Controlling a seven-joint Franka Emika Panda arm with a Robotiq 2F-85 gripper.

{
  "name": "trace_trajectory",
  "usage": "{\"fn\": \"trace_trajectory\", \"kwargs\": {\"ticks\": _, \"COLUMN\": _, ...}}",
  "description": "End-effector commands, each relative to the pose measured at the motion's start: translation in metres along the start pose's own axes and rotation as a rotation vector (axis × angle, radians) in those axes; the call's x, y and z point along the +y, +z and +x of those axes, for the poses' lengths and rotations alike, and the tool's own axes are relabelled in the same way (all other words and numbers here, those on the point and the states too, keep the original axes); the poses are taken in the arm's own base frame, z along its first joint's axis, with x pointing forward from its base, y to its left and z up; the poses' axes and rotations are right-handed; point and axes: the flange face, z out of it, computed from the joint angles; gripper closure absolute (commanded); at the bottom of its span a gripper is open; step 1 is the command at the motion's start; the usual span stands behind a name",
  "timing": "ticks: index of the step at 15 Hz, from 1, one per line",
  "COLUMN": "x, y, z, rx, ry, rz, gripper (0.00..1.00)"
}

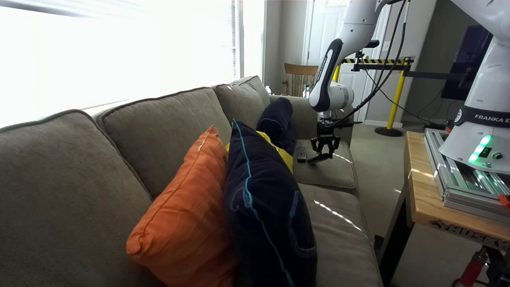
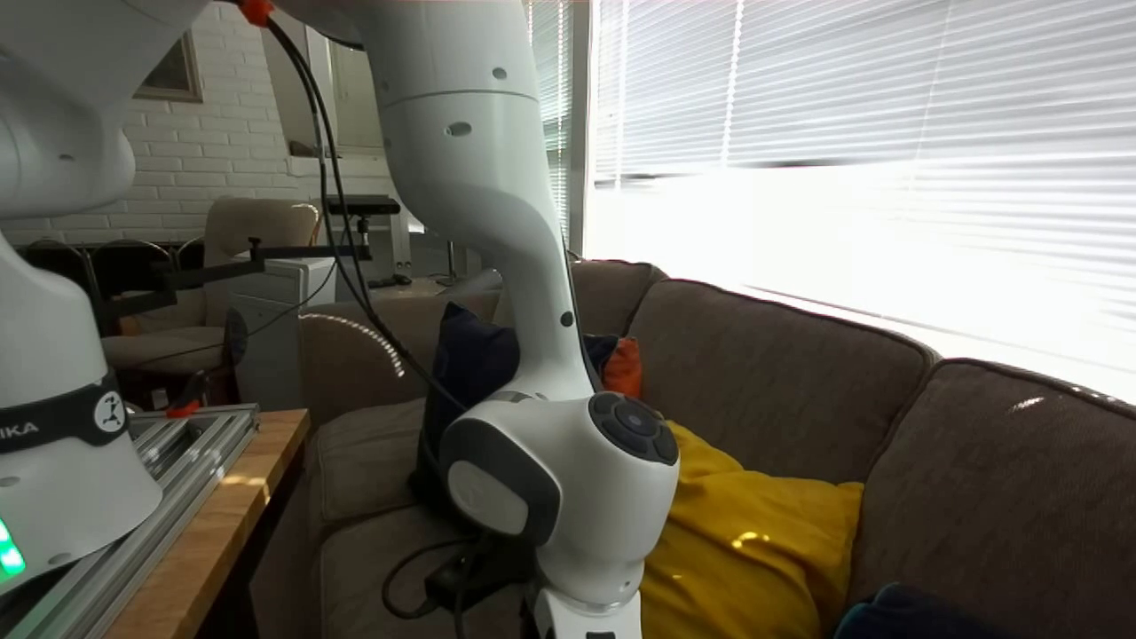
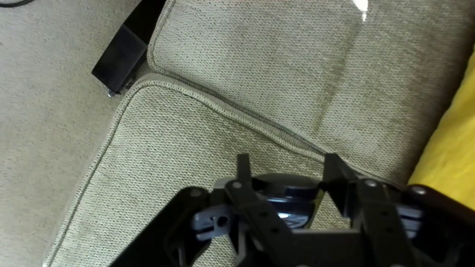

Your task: Move the remote to the right

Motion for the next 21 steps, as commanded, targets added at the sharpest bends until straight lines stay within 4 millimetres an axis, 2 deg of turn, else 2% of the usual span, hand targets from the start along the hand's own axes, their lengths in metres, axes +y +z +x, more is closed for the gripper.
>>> {"fn": "trace_trajectory", "kwargs": {"ticks": 1, "x": 0.001, "y": -0.006, "z": -0.002, "rx": -0.094, "ry": -0.009, "rz": -0.002, "gripper": 0.73}}
{"fn": "trace_trajectory", "kwargs": {"ticks": 6, "x": 0.007, "y": -0.032, "z": -0.011, "rx": -0.394, "ry": -0.068, "rz": -0.006, "gripper": 0.73}}
{"fn": "trace_trajectory", "kwargs": {"ticks": 8, "x": 0.007, "y": -0.038, "z": -0.004, "rx": -0.511, "ry": -0.061, "rz": 0.010, "gripper": 0.73}}
{"fn": "trace_trajectory", "kwargs": {"ticks": 11, "x": 0.007, "y": -0.039, "z": 0.021, "rx": -0.653, "ry": -0.004, "rz": 0.057, "gripper": 0.73}}
{"fn": "trace_trajectory", "kwargs": {"ticks": 15, "x": 0.018, "y": -0.018, "z": 0.062, "rx": -0.737, "ry": 0.078, "rz": 0.089, "gripper": 0.73}}
{"fn": "trace_trajectory", "kwargs": {"ticks": 17, "x": 0.022, "y": -0.010, "z": 0.073, "rx": -0.810, "ry": 0.097, "rz": 0.091, "gripper": 0.73}}
{"fn": "trace_trajectory", "kwargs": {"ticks": 21, "x": 0.019, "y": 0.002, "z": 0.098, "rx": -0.821, "ry": 0.126, "rz": 0.114, "gripper": 0.73}}
